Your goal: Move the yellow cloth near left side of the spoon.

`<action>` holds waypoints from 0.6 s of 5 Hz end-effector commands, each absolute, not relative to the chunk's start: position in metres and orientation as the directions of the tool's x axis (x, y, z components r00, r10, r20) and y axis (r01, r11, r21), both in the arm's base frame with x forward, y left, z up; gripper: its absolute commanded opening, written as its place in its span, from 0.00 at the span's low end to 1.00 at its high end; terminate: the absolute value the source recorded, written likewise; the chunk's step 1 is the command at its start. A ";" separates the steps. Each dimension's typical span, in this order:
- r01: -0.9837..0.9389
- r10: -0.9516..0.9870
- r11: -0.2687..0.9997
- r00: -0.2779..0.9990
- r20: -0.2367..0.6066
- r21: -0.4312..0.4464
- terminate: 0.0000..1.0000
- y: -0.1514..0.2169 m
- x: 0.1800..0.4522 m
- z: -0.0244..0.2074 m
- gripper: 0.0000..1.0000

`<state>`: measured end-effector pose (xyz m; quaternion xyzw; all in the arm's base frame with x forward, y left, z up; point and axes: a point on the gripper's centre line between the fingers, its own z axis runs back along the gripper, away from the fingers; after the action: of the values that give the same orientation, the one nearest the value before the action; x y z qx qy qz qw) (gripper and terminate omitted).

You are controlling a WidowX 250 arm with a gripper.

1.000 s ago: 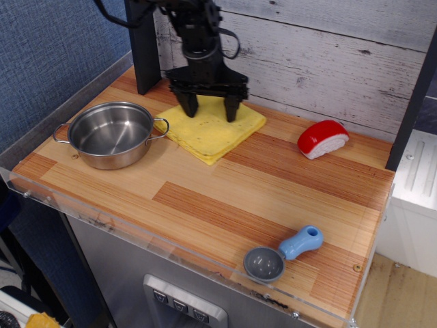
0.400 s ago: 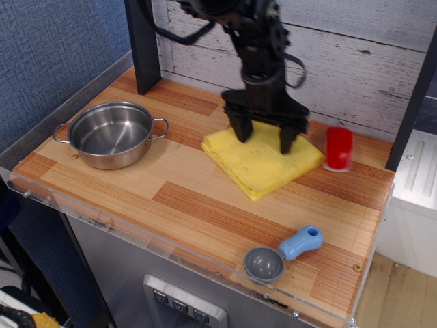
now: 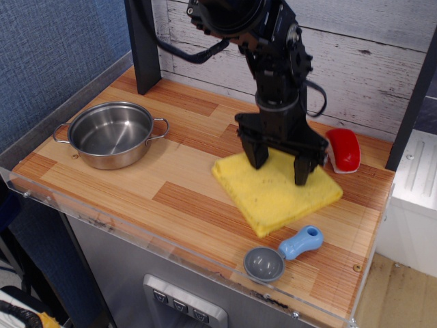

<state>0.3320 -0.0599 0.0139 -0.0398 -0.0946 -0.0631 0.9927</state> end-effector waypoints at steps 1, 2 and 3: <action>0.178 -0.166 0.983 0.962 0.218 -0.036 0.00 -0.048 0.294 0.030 1.00; 0.171 -0.156 0.984 0.962 0.223 -0.049 0.00 -0.042 0.278 0.029 1.00; 0.154 -0.144 0.988 0.967 0.211 -0.032 0.00 -0.033 0.271 0.028 1.00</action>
<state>0.2706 -0.0377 0.0134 -0.0234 -0.0786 -0.0725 0.9940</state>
